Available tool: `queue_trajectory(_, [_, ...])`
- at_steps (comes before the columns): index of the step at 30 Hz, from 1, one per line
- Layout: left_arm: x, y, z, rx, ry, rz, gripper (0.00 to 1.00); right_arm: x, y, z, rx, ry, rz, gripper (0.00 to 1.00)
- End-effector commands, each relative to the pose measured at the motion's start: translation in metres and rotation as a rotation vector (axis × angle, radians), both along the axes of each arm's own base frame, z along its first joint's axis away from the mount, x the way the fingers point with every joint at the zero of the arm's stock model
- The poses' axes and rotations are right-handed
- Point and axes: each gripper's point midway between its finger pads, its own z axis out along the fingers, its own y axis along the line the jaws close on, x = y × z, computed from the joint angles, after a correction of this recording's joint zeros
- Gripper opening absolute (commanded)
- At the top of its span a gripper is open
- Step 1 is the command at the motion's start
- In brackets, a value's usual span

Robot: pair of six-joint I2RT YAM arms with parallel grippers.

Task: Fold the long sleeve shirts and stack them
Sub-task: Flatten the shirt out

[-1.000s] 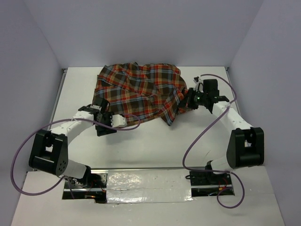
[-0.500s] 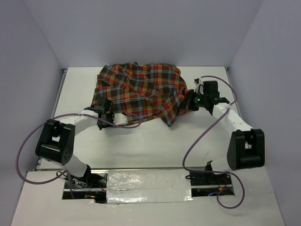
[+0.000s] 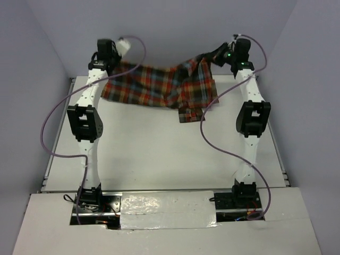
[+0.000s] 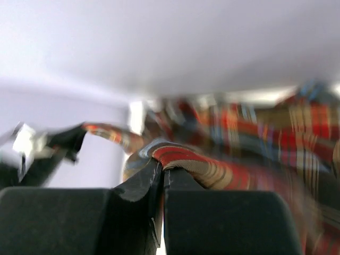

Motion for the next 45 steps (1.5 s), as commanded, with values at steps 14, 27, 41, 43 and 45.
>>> queue_trajectory(14, [-0.109,-0.035,0.34,-0.066,-0.894,-0.181,0.0,-0.186,-0.036,0.309,-0.087,-0.704,-0.057,0.0])
queue_trajectory(27, [-0.234,0.007,0.229,0.075,-0.414,-0.097,0.0,-0.362,-0.041,0.156,-0.324,-0.425,-0.142,0.0])
queue_trajectory(41, [-0.308,0.037,0.206,-0.026,-0.213,0.15,0.0,-0.446,-0.01,0.184,-0.351,-0.248,0.107,0.0])
queue_trajectory(43, [-0.287,0.036,0.177,-0.038,-0.144,0.155,0.0,-0.411,-0.008,0.161,-0.298,-0.199,0.16,0.0])
queue_trajectory(45, [-0.263,0.028,0.157,-0.084,-0.106,0.122,0.0,-0.37,-0.01,0.14,-0.247,-0.12,0.17,0.0])
